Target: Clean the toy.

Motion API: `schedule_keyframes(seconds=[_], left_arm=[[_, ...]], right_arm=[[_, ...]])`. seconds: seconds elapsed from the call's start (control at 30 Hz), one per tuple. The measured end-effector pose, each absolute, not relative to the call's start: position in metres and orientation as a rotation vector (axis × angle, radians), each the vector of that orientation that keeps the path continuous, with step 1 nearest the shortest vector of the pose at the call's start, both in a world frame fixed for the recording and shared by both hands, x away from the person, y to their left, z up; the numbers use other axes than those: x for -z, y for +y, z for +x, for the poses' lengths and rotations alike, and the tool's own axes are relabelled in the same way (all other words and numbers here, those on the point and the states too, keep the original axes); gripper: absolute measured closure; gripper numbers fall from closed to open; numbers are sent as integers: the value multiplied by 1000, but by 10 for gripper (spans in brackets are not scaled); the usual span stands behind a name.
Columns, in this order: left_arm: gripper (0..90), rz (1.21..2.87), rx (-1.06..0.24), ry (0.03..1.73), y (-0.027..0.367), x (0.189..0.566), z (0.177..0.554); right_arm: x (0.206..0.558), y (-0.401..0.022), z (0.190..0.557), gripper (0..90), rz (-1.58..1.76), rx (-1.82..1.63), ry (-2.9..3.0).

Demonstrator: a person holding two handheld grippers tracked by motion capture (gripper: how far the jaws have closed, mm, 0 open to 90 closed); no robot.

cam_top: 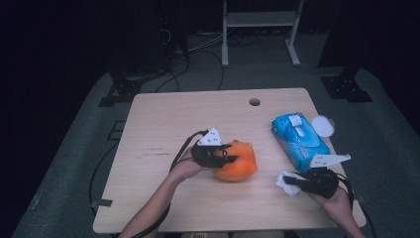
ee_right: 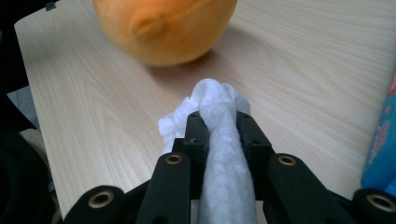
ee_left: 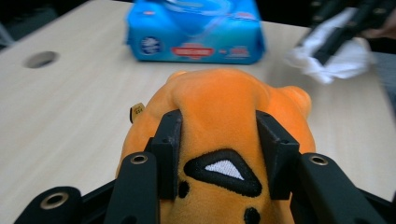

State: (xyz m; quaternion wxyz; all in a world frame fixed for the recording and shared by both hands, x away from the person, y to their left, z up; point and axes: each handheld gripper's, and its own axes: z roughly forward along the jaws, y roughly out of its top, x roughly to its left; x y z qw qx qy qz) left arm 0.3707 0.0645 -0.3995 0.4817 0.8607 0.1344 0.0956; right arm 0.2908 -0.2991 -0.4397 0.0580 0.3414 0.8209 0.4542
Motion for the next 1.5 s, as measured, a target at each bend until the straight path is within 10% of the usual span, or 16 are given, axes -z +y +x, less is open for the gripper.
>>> schedule_keyframes(seconds=[1.5], left_arm=[[271, 2030, -300, 506, 118, 388, 384]], right_arm=[[444, -295, 296, 423, 1055, -1322, 2411]])
